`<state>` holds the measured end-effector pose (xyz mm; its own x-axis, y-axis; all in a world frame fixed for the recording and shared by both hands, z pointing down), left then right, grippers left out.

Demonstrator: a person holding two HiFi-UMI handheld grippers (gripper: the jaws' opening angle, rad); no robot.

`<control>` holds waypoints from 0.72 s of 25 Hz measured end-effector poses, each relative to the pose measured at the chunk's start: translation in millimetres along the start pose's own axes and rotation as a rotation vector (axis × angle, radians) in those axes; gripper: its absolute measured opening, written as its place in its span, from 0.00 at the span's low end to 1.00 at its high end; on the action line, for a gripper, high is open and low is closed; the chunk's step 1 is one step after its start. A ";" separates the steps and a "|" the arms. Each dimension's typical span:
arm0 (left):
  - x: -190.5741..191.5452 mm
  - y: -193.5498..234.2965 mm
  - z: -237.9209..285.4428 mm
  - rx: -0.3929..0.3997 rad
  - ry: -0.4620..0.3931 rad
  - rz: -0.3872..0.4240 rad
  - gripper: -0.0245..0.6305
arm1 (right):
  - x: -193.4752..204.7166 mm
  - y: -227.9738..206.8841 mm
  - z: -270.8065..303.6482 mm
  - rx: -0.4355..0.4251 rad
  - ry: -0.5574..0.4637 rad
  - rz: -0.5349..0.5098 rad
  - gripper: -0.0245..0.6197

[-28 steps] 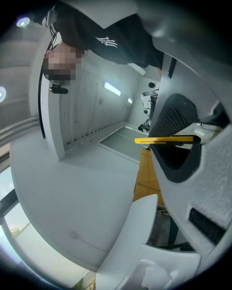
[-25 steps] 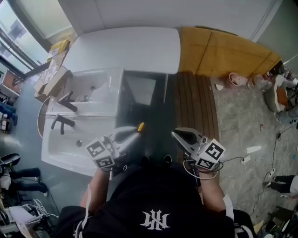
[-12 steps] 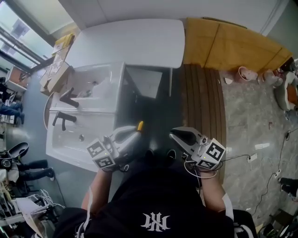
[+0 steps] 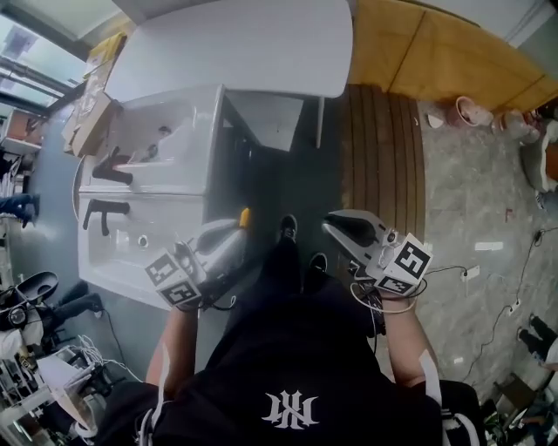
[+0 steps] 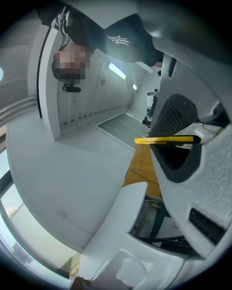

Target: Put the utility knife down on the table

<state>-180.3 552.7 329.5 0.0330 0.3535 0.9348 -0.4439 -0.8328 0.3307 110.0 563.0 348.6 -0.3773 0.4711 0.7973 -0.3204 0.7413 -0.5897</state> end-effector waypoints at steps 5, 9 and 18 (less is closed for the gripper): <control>-14.2 65.1 24.2 0.010 -0.084 -0.019 0.10 | -30.2 -37.8 15.6 0.109 0.055 -0.008 0.05; -32.8 118.7 43.5 0.045 -0.095 -0.030 0.10 | -60.6 -66.0 52.8 0.137 0.112 -0.021 0.05; -39.0 201.0 86.5 0.098 -0.127 -0.104 0.10 | -84.8 -134.5 100.6 0.212 0.118 -0.004 0.05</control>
<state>-193.4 334.7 370.6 0.1900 0.3885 0.9016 -0.3427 -0.8344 0.4318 97.7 375.3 347.3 -0.2754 0.5307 0.8016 -0.5016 0.6320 -0.5907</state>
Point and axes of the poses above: the fingertips, and each gripper's own axes: z forward along the fingers, y to its left, x out of its underside, the point moved 8 cm from there along -z, backward along the fingers, and after that the axes turned 11 degrees about z, right-handed, at the moved point
